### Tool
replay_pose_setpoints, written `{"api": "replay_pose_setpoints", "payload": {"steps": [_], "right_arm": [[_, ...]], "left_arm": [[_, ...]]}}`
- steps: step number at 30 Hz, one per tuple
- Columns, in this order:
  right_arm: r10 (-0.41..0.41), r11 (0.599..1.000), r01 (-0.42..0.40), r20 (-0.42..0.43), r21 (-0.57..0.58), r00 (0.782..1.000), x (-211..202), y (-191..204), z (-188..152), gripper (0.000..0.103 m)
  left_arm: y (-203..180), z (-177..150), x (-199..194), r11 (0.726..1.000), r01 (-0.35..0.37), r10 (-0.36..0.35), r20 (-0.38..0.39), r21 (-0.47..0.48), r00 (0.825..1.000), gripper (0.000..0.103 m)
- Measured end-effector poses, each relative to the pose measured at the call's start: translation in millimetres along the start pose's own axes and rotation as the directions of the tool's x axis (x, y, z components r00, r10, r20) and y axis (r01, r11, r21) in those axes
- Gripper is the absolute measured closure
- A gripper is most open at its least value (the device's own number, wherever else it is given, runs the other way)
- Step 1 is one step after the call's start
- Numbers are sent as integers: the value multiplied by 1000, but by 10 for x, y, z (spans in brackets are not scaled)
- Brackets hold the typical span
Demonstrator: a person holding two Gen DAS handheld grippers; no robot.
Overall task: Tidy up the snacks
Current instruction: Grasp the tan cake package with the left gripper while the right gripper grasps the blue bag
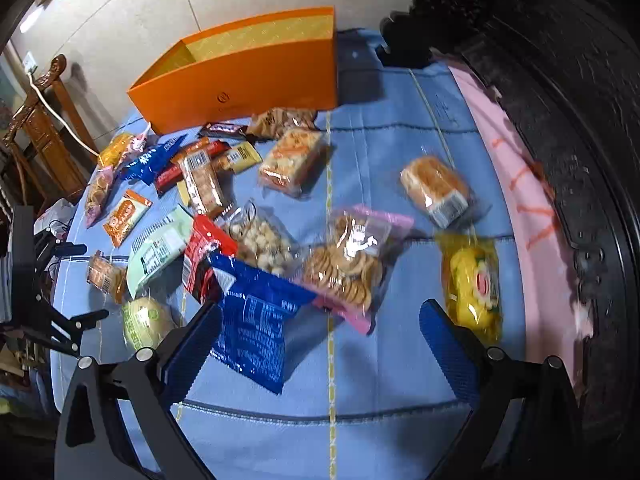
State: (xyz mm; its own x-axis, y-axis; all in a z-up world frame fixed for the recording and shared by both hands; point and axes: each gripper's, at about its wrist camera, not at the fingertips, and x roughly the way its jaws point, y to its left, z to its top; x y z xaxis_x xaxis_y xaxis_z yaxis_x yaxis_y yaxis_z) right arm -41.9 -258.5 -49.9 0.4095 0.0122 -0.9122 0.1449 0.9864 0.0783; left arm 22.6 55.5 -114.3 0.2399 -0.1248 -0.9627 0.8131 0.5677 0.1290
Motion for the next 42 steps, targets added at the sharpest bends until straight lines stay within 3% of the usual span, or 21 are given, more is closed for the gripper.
{"api": "replay_pose_setpoints", "payload": {"steps": [3, 8, 11, 16, 19, 20, 22, 25, 29, 33, 42], "right_arm": [[-6, 1000, 6, -12, 11, 1000, 19, 54, -68, 3], [-7, 1000, 8, -20, 17, 1000, 24, 187, -123, 3], [-9, 1000, 10, -24, 21, 1000, 34, 226, -139, 3], [-24, 996, 28, -46, 90, 999, 132, 51, -132, 3], [-11, 989, 18, -48, 146, 999, 173, -86, -75, 3], [-20, 987, 28, -49, 158, 999, 185, -125, -50, 3], [-22, 981, 32, -55, 192, 998, 212, -212, -2, 3], [-5, 974, 19, -62, 225, 998, 244, -307, 62, 3], [33, 984, -13, -113, 178, 993, 346, -220, 88, 3], [61, 993, -45, -152, 109, 987, 462, 57, -15, 3], [25, 993, -3, -182, 120, 983, 819, 425, -155, 4]], "left_arm": [[53, -17, 70, 999, 34, -34, -7, 18, 999, 8], [63, 10, 221, 992, 101, -98, -43, 74, 994, 32], [105, 42, 259, 990, 126, -124, -42, 61, 991, 32], [41, 185, 264, 989, 101, -98, -32, 107, 995, 30], [-22, 327, 228, 984, 148, -147, -21, 101, 989, 31], [-37, 365, 245, 982, 164, -162, -29, 96, 986, 36], [-33, 415, 281, 981, 179, -177, -31, 75, 984, 53], [145, 433, 276, 976, 217, -218, -29, -34, 975, 64], [284, 441, 169, 965, 223, -224, 7, -140, 975, 66], [410, 443, 31, 927, 256, -249, 62, -275, 967, 66], [223, 131, 82, 902, 215, -211, 53, -375, 976, 66]]}}
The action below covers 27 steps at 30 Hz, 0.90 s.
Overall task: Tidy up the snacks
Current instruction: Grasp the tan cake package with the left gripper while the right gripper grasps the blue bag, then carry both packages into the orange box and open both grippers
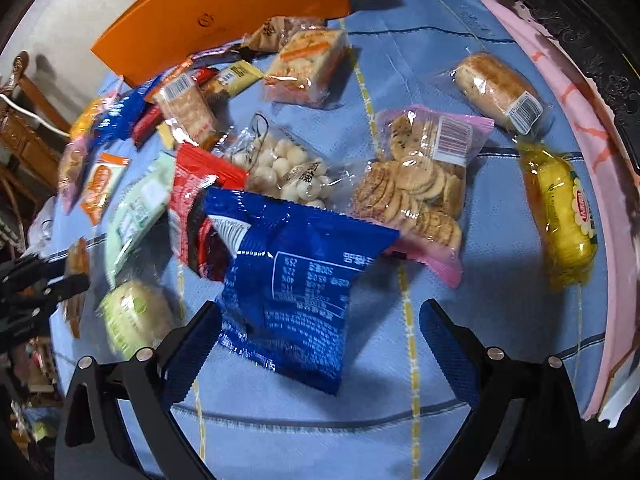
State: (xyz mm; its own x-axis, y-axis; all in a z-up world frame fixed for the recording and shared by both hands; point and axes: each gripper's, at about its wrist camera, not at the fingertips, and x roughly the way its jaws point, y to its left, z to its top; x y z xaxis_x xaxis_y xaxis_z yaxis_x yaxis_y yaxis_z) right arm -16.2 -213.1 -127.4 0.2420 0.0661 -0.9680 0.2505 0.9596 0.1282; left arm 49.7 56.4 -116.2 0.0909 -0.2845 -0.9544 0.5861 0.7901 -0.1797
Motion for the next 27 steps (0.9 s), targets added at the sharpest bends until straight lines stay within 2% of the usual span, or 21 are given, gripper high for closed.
{"api": "replay_pose_setpoints", "payload": {"steps": [1, 3, 5, 10, 13, 21, 27], "right_arm": [[11, 1000, -11, 1, 10, 1000, 26, 14, 6, 5], [29, 999, -29, 4, 23, 1000, 61, 76, 9, 16], [45, 999, -45, 4, 22, 999, 88, 175, 11, 34], [106, 992, -107, 26, 60, 994, 84, 157, 28, 54], [134, 988, -137, 52, 67, 990, 4, 94, 10, 62], [146, 989, -145, 150, -16, 978, -492, 37, -21, 63], [186, 982, -173, 219, -76, 958, -868, 69, 236, 63]], "left_arm": [[-15, -36, 64, 1000, -5, 5, 4, -13, 1000, 66], [54, -73, 26, 999, -17, 17, -1, -37, 1000, 66], [80, -85, 18, 999, -13, 13, -2, -53, 1000, 66], [53, -141, -10, 998, 2, -2, 6, -61, 1000, 66], [48, -160, -35, 998, 1, 0, 13, -62, 1000, 66], [40, -164, -142, 997, -5, 9, 44, -78, 999, 66], [-22, -10, -477, 997, -33, 41, 115, -75, 993, 66]]}}
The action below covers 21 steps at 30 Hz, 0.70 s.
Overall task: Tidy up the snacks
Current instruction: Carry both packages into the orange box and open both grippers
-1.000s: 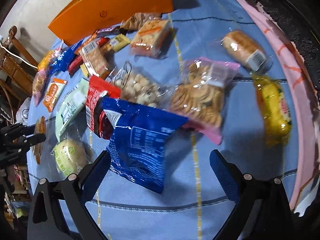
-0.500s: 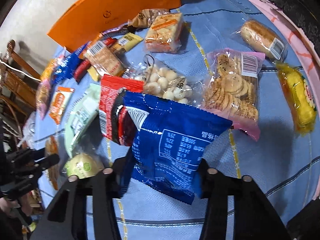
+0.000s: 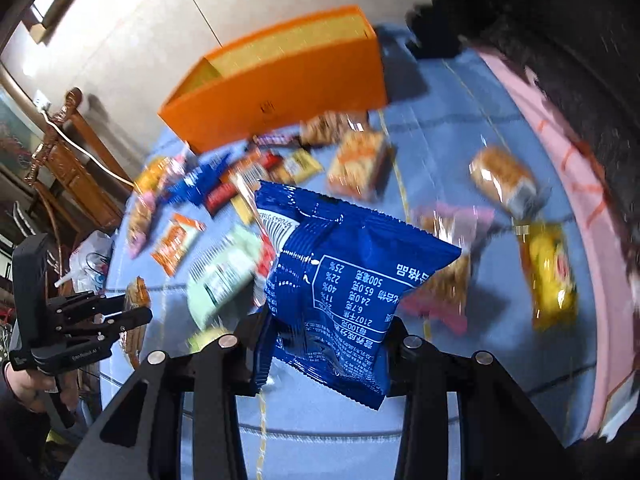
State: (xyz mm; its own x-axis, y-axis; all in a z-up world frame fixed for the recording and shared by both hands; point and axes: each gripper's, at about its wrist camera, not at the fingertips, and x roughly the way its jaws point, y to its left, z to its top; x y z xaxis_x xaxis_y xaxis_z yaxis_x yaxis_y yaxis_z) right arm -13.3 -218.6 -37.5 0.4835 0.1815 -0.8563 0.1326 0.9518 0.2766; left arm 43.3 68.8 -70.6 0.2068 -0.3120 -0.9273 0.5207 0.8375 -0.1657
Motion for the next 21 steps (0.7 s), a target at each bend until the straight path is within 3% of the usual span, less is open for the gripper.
{"api": "replay_pose_setpoints", "payload": {"steps": [5, 11, 15, 21], "right_arm": [[62, 996, -57, 66, -71, 996, -146, 128, 540, 63], [136, 987, -120, 154, -110, 979, -116, 254, 1563, 63], [149, 986, -134, 182, -96, 972, 139, 273, 2244, 63], [115, 990, -101, 154, -93, 981, 695, 238, 2800, 62]], "left_arm": [[-10, 407, -337, 1000, -2, 3, 88, -6, 996, 66], [30, 1354, -557, 998, -60, 61, 187, -15, 980, 66], [147, 2129, -465, 996, -51, 65, 212, -69, 975, 66], [299, 2918, -91, 987, -77, 105, 193, -144, 976, 63]]}}
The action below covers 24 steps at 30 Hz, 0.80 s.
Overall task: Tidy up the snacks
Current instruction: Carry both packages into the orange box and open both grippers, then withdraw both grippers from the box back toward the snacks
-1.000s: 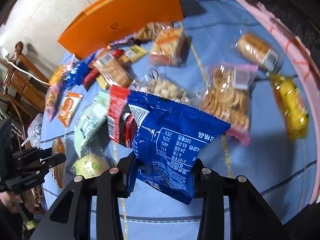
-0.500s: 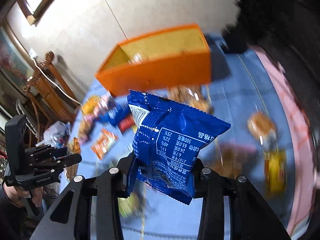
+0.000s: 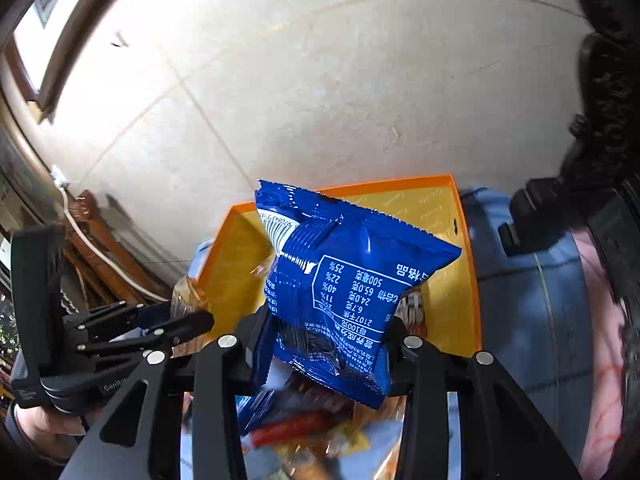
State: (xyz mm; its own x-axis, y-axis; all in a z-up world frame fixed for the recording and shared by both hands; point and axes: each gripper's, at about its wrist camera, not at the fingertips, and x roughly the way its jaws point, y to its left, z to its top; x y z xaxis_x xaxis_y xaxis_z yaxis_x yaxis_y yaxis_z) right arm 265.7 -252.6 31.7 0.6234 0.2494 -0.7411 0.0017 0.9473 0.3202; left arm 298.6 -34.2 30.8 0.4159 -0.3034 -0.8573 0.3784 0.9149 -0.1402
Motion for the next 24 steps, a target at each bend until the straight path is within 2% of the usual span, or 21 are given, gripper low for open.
{"api": "replay_pose_setpoints", "payload": {"steps": [2, 3, 4, 5, 7, 9, 12, 14, 15, 17, 20, 24], "right_arm": [[-38, 999, 37, -46, -10, 998, 263, -51, 24, 58], [-53, 999, 52, -48, -13, 997, 309, -66, 20, 57], [-75, 997, 75, -44, -19, 996, 369, -83, 9, 52], [-86, 996, 85, -32, -24, 996, 384, -97, -9, 44], [-86, 996, 86, 3, -31, 996, 341, -116, -61, 37], [-109, 994, 110, 28, -24, 994, 270, -153, -101, 32], [-87, 995, 89, 53, -42, 995, 38, -163, -297, 28], [-119, 990, 124, 69, -65, 990, -109, -175, -462, 10], [-124, 989, 129, 78, -68, 989, -182, -173, -532, 7], [-155, 985, 161, 85, -60, 984, -343, -190, -765, 3], [-196, 979, 197, 34, -42, 980, -469, -267, -1119, 3], [-189, 981, 191, -49, 34, 981, -596, -455, -1620, 3]], "left_arm": [[44, 93, 147, 999, -31, 31, -5, -25, 1000, 31], [83, 124, 212, 996, -78, 79, 3, -52, 997, 5], [112, 145, 236, 992, -101, 103, 20, -76, 995, 4], [151, 152, 259, 991, -90, 93, 32, -95, 995, 4], [208, 128, 278, 992, -56, 60, 28, -115, 998, 4], [263, 78, 284, 991, -53, 56, 16, -126, 998, 4], [314, -80, 231, 991, -25, 23, -16, -129, 1000, 4], [347, -235, 153, 991, -13, 11, -14, -130, 1000, 4], [351, -345, 87, 991, -6, 5, -10, -131, 1000, 4], [366, -527, 23, 992, -4, 2, -18, -129, 1000, 4], [377, -865, -135, 989, -15, 13, -16, -146, 1000, 4], [365, -1422, -296, 977, -19, 15, -19, -212, 1000, 4]]}}
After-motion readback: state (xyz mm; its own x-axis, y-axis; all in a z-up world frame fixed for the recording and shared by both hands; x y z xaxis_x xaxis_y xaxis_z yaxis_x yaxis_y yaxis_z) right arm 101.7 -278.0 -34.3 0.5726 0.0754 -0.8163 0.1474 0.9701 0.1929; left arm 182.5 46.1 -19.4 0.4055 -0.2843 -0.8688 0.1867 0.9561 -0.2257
